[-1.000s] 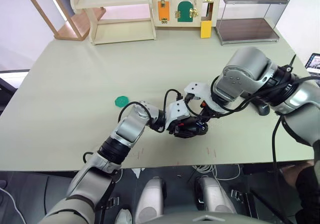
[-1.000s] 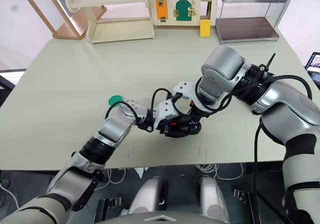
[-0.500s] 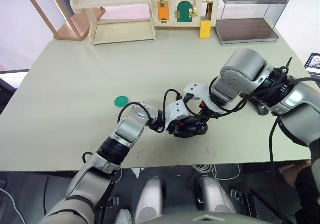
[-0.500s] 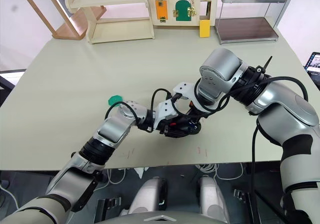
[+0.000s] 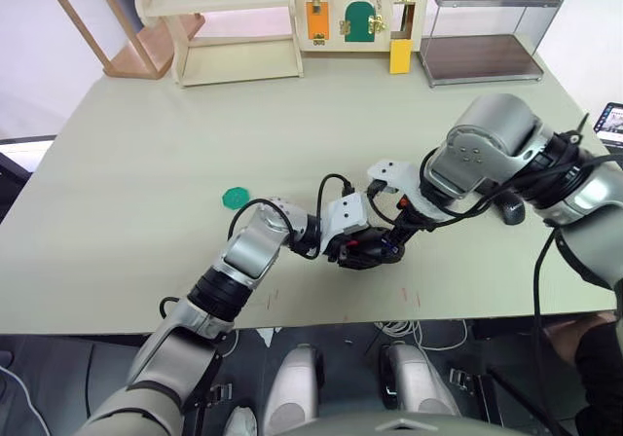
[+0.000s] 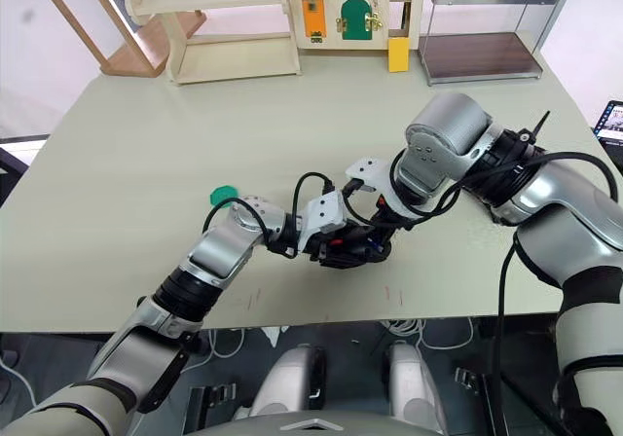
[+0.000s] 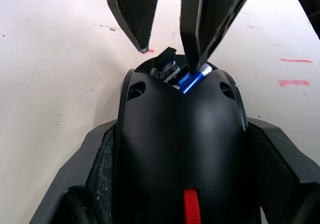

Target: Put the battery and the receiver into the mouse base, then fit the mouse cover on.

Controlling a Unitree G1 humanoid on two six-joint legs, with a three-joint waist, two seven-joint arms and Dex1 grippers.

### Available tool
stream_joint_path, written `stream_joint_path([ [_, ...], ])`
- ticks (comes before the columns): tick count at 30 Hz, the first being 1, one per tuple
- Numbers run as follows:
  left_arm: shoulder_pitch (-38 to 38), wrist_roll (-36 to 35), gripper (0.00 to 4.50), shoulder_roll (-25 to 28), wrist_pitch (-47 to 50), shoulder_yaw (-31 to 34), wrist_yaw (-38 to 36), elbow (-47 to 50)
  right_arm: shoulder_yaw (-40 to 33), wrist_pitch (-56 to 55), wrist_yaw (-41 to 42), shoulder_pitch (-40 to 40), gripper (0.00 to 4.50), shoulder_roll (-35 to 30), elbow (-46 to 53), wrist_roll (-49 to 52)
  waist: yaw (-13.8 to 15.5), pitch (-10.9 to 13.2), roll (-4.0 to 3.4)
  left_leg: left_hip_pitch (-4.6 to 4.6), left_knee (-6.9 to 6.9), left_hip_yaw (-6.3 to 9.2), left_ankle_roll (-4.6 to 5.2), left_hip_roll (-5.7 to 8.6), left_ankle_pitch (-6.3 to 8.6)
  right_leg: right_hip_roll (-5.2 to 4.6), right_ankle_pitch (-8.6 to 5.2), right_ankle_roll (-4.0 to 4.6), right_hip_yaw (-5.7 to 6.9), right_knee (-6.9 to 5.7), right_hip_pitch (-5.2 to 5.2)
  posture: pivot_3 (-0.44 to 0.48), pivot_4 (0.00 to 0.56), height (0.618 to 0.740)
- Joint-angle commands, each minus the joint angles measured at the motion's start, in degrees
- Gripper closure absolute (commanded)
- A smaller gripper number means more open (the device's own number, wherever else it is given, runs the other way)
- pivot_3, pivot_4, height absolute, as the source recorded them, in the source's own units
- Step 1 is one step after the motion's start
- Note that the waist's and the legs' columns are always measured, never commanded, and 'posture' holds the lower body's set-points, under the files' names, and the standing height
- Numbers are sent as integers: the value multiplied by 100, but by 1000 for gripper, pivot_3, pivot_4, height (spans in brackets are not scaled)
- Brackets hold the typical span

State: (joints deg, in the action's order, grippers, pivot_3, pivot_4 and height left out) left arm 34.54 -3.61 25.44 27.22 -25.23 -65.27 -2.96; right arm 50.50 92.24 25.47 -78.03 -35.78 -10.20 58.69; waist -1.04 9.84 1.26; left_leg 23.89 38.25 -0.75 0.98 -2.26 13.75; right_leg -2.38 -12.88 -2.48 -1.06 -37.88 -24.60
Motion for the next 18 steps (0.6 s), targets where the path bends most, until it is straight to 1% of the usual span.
stream_joint_path([
  [1,-110,28,1507,97,79,-127,-103,-55,-444,26,299,-18,2685,-458,494,-29,1,1,0,0,0,0,0,0,0,0,0,0,0,0,0,0,150,740],
  [3,-98,34,1507,104,68,-131,-112,-72,-607,26,482,70,2685,-693,698,-88,-1,0,0,4,-2,0,0,0,0,0,0,0,0,1,-5,0,150,740],
  [5,-99,33,1507,117,62,-131,-131,-74,-925,-45,694,270,2685,-876,978,-230,-2,0,0,4,-4,0,0,0,0,1,-1,0,-1,3,-5,0,150,740],
  [9,-72,5,1507,145,109,-106,-177,-75,-1420,-547,1123,817,2685,-1282,1402,-597,1,1,1,4,-5,-2,0,-1,0,2,-2,-1,-3,3,-7,0,150,740],
  [12,-64,5,1507,188,111,-88,-184,-70,-1928,-1128,1343,1567,2685,-1616,1711,-901,14,1,2,6,-5,-1,0,-1,0,2,-2,-2,-2,7,-6,0,150,740],
  [16,-49,65,1507,318,171,-141,-169,69,-3071,-2001,1351,2888,2685,-1694,2087,-1061,-7,2,4,4,-5,-9,0,-1,0,5,-3,-4,-12,6,-8,0,150,740],
  [18,-85,80,1507,376,236,-168,-147,144,-3556,-2564,1535,3568,2685,-1698,2448,-1104,-6,2,4,4,-6,-6,0,-6,0,11,-8,-12,-13,6,-8,0,150,740],
])
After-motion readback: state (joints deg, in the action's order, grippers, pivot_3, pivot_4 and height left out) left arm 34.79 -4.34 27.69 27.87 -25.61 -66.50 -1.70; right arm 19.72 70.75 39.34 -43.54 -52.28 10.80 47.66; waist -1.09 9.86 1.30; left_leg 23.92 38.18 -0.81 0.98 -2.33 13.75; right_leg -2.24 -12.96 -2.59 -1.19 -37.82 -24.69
